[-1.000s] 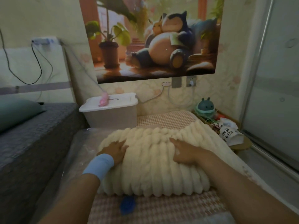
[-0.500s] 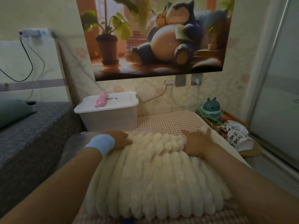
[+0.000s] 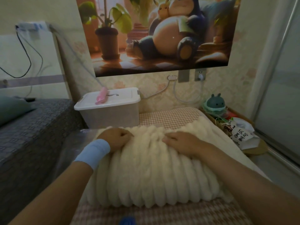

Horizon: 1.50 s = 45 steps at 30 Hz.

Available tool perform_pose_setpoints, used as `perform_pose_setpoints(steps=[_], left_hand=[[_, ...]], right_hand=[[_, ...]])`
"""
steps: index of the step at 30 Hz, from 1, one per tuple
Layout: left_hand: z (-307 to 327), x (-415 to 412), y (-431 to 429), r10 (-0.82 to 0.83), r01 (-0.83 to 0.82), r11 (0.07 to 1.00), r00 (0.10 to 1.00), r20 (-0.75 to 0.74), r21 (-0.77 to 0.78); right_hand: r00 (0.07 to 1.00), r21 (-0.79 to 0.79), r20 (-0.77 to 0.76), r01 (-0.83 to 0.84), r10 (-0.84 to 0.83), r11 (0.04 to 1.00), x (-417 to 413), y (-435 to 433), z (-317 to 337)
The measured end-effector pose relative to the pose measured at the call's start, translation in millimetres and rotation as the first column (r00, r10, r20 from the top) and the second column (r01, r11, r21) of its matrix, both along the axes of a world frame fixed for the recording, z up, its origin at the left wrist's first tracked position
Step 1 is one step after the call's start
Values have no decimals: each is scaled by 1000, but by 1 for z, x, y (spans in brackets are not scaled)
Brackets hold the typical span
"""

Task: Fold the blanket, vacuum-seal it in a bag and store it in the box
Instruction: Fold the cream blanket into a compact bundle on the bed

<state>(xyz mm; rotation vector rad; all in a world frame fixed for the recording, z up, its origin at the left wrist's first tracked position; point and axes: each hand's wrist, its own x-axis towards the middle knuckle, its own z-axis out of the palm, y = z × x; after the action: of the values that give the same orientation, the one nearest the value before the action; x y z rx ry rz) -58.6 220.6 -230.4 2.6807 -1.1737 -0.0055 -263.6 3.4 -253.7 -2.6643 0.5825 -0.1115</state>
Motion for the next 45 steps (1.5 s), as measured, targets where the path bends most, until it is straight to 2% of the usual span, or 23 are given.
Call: perform_pose_setpoints(steps=[2, 3, 6, 9, 10, 12, 14, 16, 19, 21, 23, 25, 28, 33, 35, 36, 37, 38, 40, 41, 42, 43, 45], left_hand=[[-22, -7, 10, 22, 10, 964, 993, -116, 266], [-34, -3, 16, 83, -32, 946, 986, -144, 321], [-51, 9, 29, 271, -204, 927, 944, -188, 314], [-47, -2, 33, 337, -275, 921, 918, -210, 276], [-43, -10, 36, 349, -298, 928, 906, -240, 223], [-39, -15, 49, 398, -393, 916, 867, -299, 80], [-35, -14, 70, 463, -541, 841, 745, -480, -28], [-31, -27, 92, 474, -681, 732, 534, -700, -23], [-29, -55, 112, 364, -726, 687, 312, -878, 26], [-31, -61, 117, 249, -743, 669, 208, -946, 12], [-32, -61, 118, 207, -746, 666, 178, -962, 6], [-32, -60, 115, 189, -736, 676, 214, -958, -32], [-22, -58, 103, 85, -715, 680, 293, -952, -159], [25, -77, 79, -88, -619, 725, 349, -933, -300], [50, -84, 72, -163, -593, 694, 423, -891, -408], [60, -85, 68, -193, -574, 659, 495, -847, -485], [68, -87, 65, -230, -540, 635, 550, -803, -552], [74, -92, 60, -288, -492, 616, 586, -757, -616], [78, -110, 48, -390, -389, 612, 609, -691, -689], [76, -119, 38, -412, -348, 632, 607, -680, -693], [70, -124, 27, -415, -295, 664, 618, -668, -687], [66, -132, 18, -416, -236, 691, 643, -643, -684], [63, -148, -3, -410, -116, 727, 717, -564, -677]], right_hand=[[977, 29, -213, -17, 22, 999, -12, 0, -22], [972, 1, -234, -7, 7, 1000, -17, -3, -30], [968, -120, -243, 26, -54, 992, -24, -3, -36], [976, -350, -177, 58, -126, 935, -17, 28, -21], [988, -375, -108, 64, -112, 925, -15, 41, -14], [1000, -227, -17, 18, -23, 974, -13, 68, -3], [988, -28, -137, -79, 74, 996, -17, 84, -6], [948, -22, -303, -113, 101, 993, -22, 88, -22], [941, -61, -334, -77, 53, 995, -23, 88, -39], [937, -112, -347, -83, 39, 990, -19, 94, -43], [939, -163, -342, -83, 23, 983, -18, 94, -41], [966, -272, -258, -95, 22, 958, -17, 94, -39], [1000, -416, 3, -27, 31, 909, -13, 98, -36], [993, -45, 37, -108, 109, 993, -13, 107, -25], [984, 242, 153, -127, 91, 962, -15, 110, -11], [973, 428, 225, -137, 41, 893, -15, 110, -7], [958, 618, 284, -149, -43, 772, -17, 109, -2], [947, 794, 291, -159, -138, 587, -21, 107, 4], [944, 956, 242, -193, -224, 221, -33, 97, 12], [953, 971, 211, -180, -216, 155, -44, 90, 17], [965, 983, 156, -130, -209, 132, -53, 82, 23], [967, 985, 88, -48, -239, 168, -60, 74, 30], [879, 940, 36, 132, -475, 315, -74, 54, 44]])
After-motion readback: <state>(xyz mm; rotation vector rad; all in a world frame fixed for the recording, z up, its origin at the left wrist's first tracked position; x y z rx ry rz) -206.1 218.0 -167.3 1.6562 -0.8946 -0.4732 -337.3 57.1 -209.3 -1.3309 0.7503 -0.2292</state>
